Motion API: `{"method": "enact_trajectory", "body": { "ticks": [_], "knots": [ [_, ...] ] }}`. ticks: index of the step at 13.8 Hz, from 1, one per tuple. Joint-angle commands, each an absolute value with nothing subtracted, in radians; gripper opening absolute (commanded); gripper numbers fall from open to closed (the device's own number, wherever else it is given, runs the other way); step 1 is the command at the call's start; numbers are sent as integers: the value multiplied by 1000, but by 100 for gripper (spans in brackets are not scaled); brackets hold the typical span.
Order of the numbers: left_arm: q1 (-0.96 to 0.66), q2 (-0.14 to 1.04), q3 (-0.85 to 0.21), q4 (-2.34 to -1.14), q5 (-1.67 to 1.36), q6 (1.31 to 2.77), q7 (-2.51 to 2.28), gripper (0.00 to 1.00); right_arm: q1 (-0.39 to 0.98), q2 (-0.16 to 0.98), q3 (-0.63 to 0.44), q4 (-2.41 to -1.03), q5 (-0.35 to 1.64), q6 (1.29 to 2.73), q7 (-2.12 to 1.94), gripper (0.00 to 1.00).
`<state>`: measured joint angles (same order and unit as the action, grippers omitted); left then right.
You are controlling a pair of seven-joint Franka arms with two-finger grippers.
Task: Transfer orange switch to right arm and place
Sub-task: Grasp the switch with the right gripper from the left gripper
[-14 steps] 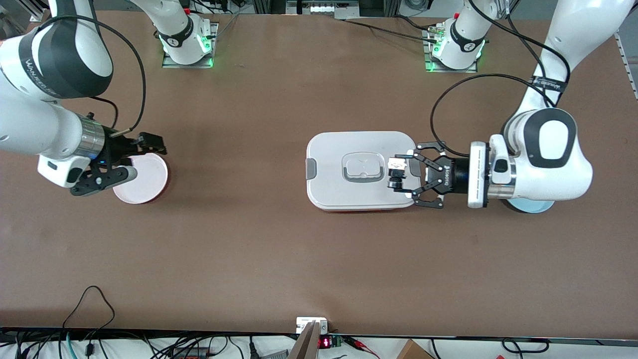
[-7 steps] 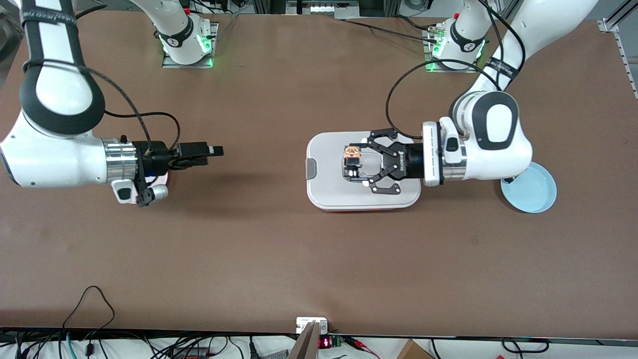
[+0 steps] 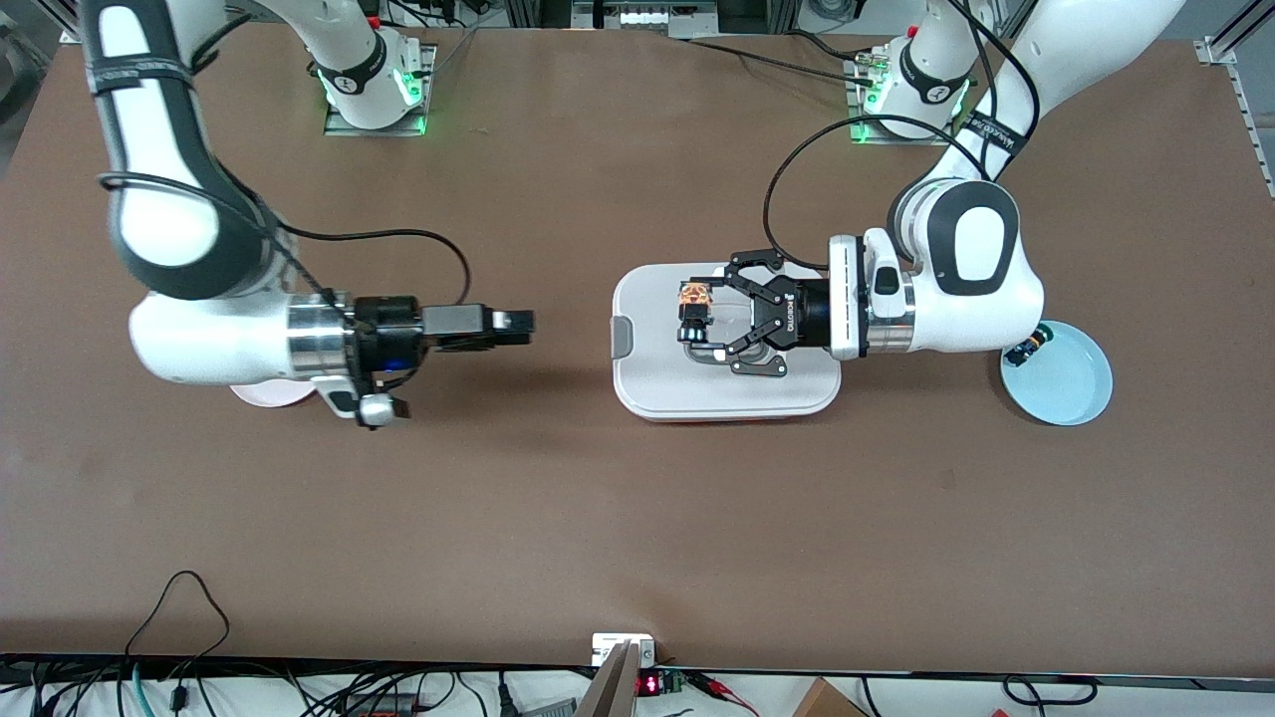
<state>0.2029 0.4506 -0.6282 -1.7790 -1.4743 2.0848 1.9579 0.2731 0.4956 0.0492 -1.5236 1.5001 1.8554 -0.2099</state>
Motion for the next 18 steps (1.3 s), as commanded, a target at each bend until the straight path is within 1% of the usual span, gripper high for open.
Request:
{"method": "enact_trajectory", "body": {
  "ticks": [1, 4, 7, 9, 11, 14, 16, 17, 18],
  "knots": [
    [215, 422, -640, -1807, -1511, 2095, 2005, 20, 331, 506, 46, -1569, 1673, 1937, -323, 100],
    [215, 422, -640, -1809, -1511, 2095, 2005, 20, 396, 512, 46, -1615, 1823, 1999, -428, 100],
    [212, 425, -640, -1807, -1511, 2102, 2005, 20, 466, 506, 46, -1621, 1931, 2095, -436, 100],
    [212, 425, -640, -1807, -1511, 2102, 2005, 20, 492, 505, 46, -1621, 2003, 2123, -452, 100],
    [212, 423, -641, -1807, -1511, 2102, 2003, 20, 509, 503, 46, -1623, 2020, 2144, -460, 100],
    [210, 423, -640, -1807, -1511, 2102, 2005, 20, 552, 506, 46, -1623, 2121, 2183, -517, 100],
    [212, 423, -640, -1807, -1511, 2102, 2005, 20, 566, 508, 46, -1620, 2140, 2213, -523, 100],
    [212, 423, -640, -1807, -1511, 2102, 2005, 20, 569, 508, 46, -1620, 2138, 2215, -525, 99],
    [212, 423, -640, -1807, -1511, 2102, 2005, 20, 572, 508, 46, -1620, 2138, 2220, -526, 97]
  ]
}}
